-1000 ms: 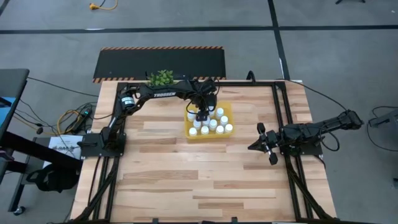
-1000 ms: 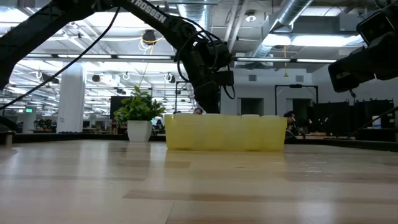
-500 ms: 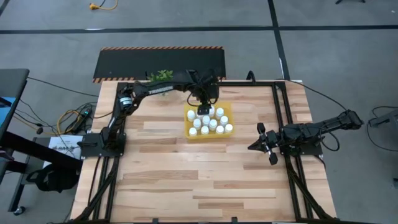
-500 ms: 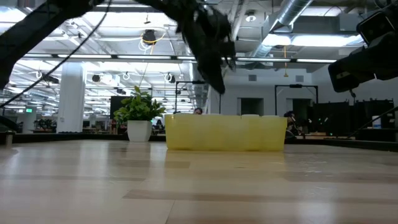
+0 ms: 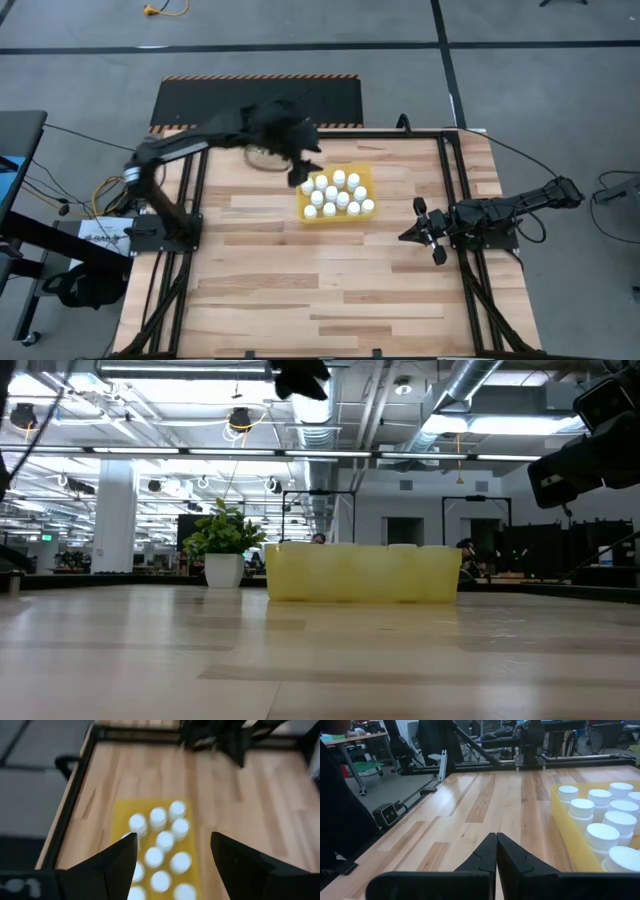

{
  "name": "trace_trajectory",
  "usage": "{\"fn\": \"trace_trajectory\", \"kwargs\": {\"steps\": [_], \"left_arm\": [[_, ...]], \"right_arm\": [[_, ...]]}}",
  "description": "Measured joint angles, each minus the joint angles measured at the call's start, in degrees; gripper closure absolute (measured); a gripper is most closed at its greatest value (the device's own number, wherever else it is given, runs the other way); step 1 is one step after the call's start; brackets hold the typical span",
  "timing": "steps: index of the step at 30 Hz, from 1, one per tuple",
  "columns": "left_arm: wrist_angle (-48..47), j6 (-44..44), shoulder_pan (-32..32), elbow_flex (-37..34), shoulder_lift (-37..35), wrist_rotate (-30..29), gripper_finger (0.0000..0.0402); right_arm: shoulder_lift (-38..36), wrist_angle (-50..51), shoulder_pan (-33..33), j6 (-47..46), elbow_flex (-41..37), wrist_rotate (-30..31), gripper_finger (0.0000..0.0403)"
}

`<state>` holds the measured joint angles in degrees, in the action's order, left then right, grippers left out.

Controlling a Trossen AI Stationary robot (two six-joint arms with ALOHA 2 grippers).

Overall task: Pick and place pill bottles into a basket
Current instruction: Return to Home Position

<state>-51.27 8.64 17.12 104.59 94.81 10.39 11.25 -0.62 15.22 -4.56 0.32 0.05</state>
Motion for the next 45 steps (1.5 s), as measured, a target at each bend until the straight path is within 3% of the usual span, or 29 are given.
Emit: {"fn": "trace_trajectory", "kwargs": {"steps": [9,15,21,26,31,39,45], "left_arm": [[30.82,-6.60,-5.54,-39.65,-25.88,-4.07,0.0161],[44.95,-9.79,-7.00,-61.15,-40.65,1.59,0.0161],[54.08,-10.92,-7.53,-77.65,-53.71,6.14,0.0161],[60.20,-13.48,-7.58,-88.37,-62.28,9.98,0.0161],[66.76,-14.90,-8.01,-96.29,-68.62,7.52,0.0161],[69.42,-13.39,-11.13,-101.34,-68.90,-4.21,0.0161],[69.06,-11.05,-11.16,-103.80,-68.16,-2.78,0.0161]], "right_arm": [[0.00,0.00,0.02,0.01,0.00,-0.01,0.0401],[0.00,0.00,0.02,0.01,0.00,0.00,0.0401],[0.00,0.00,0.02,0.00,0.00,0.00,0.0401],[0.00,0.00,0.02,0.00,-0.02,0.00,0.0401],[0.00,0.00,0.02,0.00,0.00,0.00,0.0401],[0.00,0.00,0.00,0.00,-0.02,-0.02,0.0401],[0.00,0.00,0.02,0.01,-0.02,-0.02,0.0401]]}}
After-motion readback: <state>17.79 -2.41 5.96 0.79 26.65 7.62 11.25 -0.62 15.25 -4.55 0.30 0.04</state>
